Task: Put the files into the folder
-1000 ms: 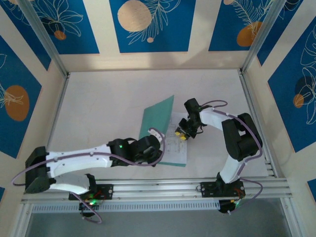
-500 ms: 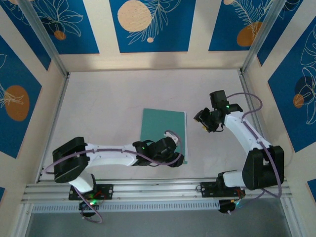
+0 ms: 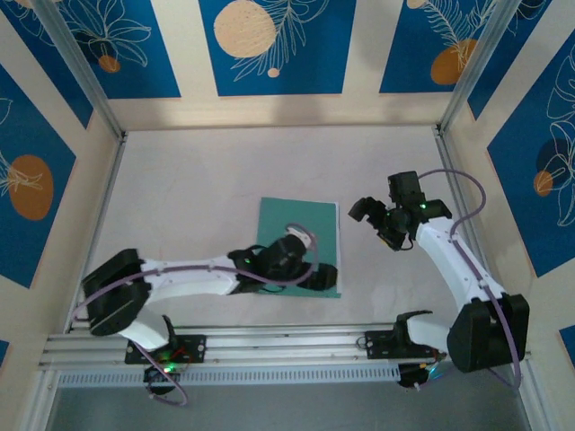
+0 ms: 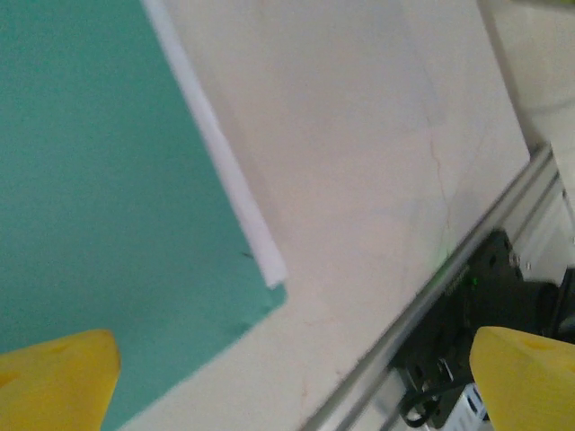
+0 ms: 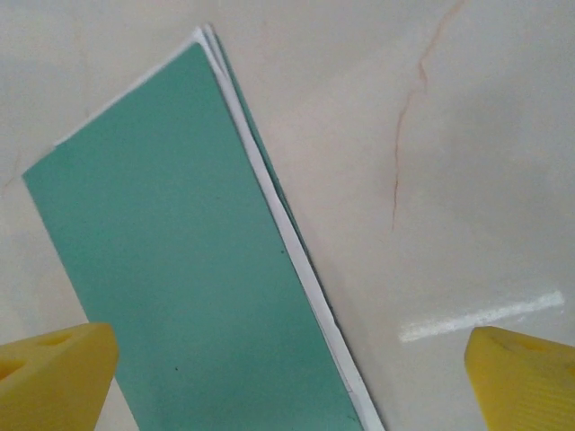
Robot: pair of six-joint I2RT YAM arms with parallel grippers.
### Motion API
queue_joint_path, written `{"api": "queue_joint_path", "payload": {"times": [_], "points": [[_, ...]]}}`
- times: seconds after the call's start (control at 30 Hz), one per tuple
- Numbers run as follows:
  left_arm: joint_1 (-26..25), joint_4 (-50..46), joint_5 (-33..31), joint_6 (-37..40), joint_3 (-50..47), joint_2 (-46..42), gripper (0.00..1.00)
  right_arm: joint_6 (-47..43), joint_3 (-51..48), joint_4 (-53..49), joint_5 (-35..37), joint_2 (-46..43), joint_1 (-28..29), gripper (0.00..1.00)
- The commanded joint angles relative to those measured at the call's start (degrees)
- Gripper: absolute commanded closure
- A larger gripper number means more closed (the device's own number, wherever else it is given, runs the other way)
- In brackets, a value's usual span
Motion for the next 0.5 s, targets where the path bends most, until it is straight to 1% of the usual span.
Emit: {"api": "queue_joint_path", "payload": {"times": [0.0,0.03,0.07,0.1,0.13,0.17,0.2,0.23,0.27,0.3,0.33,0.37,0.4,0.43,0.47], "points": [[7.72,-4.16,-0.89,0.65,-3.66,-9.93,0.0,-6.61,1.48,2.79,6.82,-5.74,2.22,0.01],[10.41,-6.46,-1.38,1.22,-4.39,-12.59,0.0,-7.6,1.67,3.15,11.74,-7.55,3.29,0.01],[13.04,-10.51,-3.85,2.32,-4.56,-15.77,0.0,-7.35,1.66,2.93,20.39,-9.91,5.35,0.01],[14.95,-15.5,-7.81,4.36,-4.06,-18.84,0.0,-7.3,0.56,4.1,28.4,-12.44,7.17,0.01],[15.75,-19.63,-13.49,6.27,-3.38,-20.96,0.0,-10.59,-1.89,7.87,31.17,-14.5,7.18,0.01],[16.06,-25.19,-21.54,8.1,-2.12,-22.97,0.0,-19.72,-6.96,18.7,28.7,-17.01,5.87,0.01],[16.12,-30.63,-29.95,7.62,-1.1,-24.5,0.0,-26.71,-13.74,30.74,24.41,-19.08,4.36,0.01],[16.46,-34.49,-35.55,6.86,-0.51,-25.34,0.0,-30.11,-19.95,40.99,22.8,-20.22,3.55,0.01],[17.02,-38.17,-41.44,6.57,0.02,-26.11,0.0,-33.27,-26.61,50.79,22.85,-20.67,2.95,0.01],[17.62,-40.66,-45.28,7.19,0.11,-26.91,0.0,-33.59,-31.13,57.37,22.79,-20.1,1.83,0.01],[18.29,-40.85,-47.17,9.26,-0.47,-27.74,0.0,-33.34,-33.2,59.5,21.63,-19.05,0.36,0.01],[19.41,-39.23,-47.65,12.63,-1.76,-28.75,0.0,-33.0,-34.43,60.89,19.59,-17.2,-1.49,0.01],[20.3,-35.46,-47.69,17.39,-4.2,-29.79,0.0,-33.05,-35.18,62.26,18.09,-15.27,-2.83,0.01],[20.69,-29.55,-47.78,22.9,-7.26,-31.66,0.0,-33.58,-36.05,65.16,16.84,-12.9,-3.68,0.01],[20.96,-24.83,-48.7,25.26,-10.44,-33.55,0.0,-34.54,-37.34,69.31,15.66,-10.55,-4.14,0.01]]}}
